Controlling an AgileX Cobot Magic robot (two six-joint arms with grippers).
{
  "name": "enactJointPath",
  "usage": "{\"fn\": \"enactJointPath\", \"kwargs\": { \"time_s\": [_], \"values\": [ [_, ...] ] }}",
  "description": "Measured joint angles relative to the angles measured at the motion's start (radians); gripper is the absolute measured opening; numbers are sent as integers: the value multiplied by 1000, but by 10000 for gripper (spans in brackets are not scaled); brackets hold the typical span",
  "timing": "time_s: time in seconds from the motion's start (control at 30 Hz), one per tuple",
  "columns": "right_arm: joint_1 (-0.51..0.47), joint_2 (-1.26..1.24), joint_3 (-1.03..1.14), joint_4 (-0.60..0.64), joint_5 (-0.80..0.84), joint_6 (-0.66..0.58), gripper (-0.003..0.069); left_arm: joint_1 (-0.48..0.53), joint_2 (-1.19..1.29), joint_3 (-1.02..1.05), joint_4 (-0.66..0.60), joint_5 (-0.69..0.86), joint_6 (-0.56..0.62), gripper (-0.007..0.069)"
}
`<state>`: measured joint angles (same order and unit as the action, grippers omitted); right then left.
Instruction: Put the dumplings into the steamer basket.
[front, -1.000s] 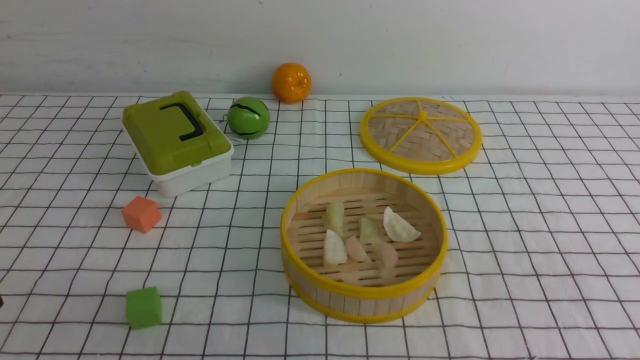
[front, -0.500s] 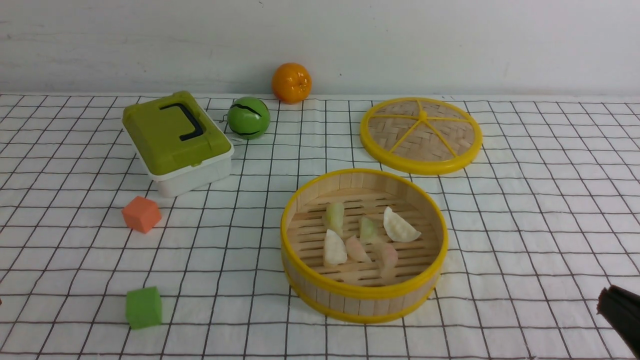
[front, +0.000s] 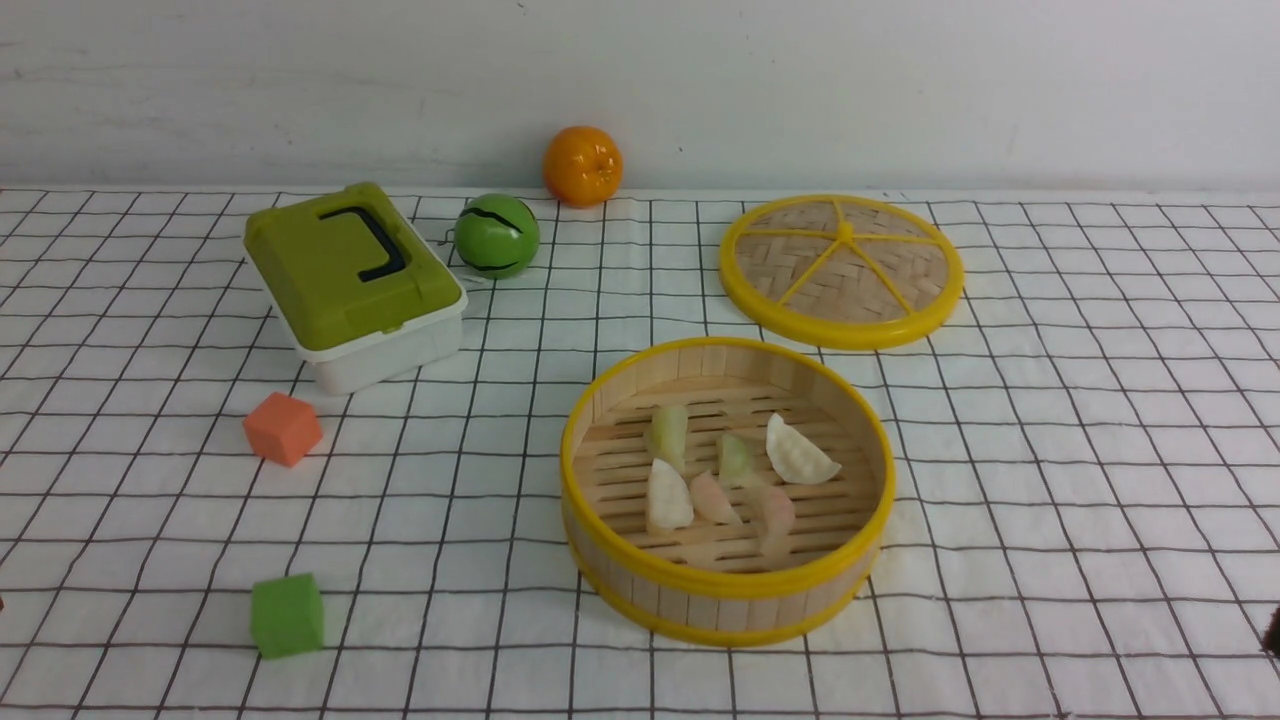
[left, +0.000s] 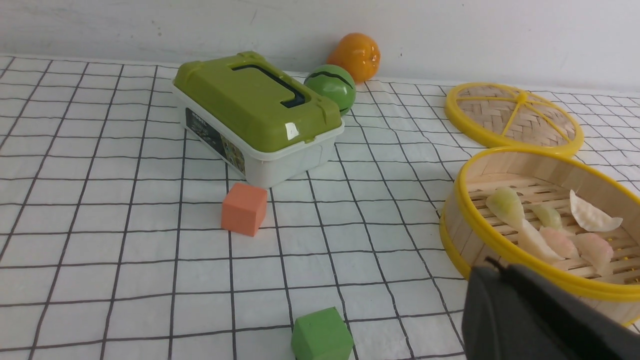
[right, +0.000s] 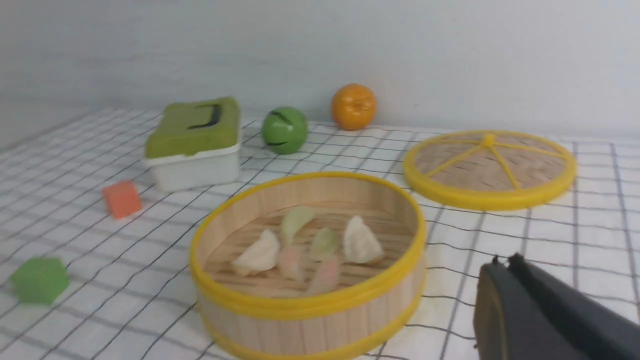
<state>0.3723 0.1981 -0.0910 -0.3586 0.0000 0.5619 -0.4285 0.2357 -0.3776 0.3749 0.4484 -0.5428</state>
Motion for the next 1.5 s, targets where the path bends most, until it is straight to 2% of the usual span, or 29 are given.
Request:
{"fn": "enactJointPath", "kwargs": {
  "time_s": [0.1,0.2,0.3,0.47,0.63,1.5],
  "values": [
    [-149,-116,72,206,-9,-170,-4,0,0,0,0,0,0,-11],
    [-247,-191,112,293,20,-280,-4,0,0,0,0,0,0,-11],
    [-315,-208,117,342,112,-335,-4,0,0,0,0,3,0,-11],
    [-375,-209,118,395,311,-347,-3,0,0,0,1,7,0,-8],
    [-382,-209,110,423,392,-349,-1,0,0,0,1,9,0,-3],
    [-383,-209,109,429,399,-350,20,4,-59,22,0,13,0,19]
  ]
}}
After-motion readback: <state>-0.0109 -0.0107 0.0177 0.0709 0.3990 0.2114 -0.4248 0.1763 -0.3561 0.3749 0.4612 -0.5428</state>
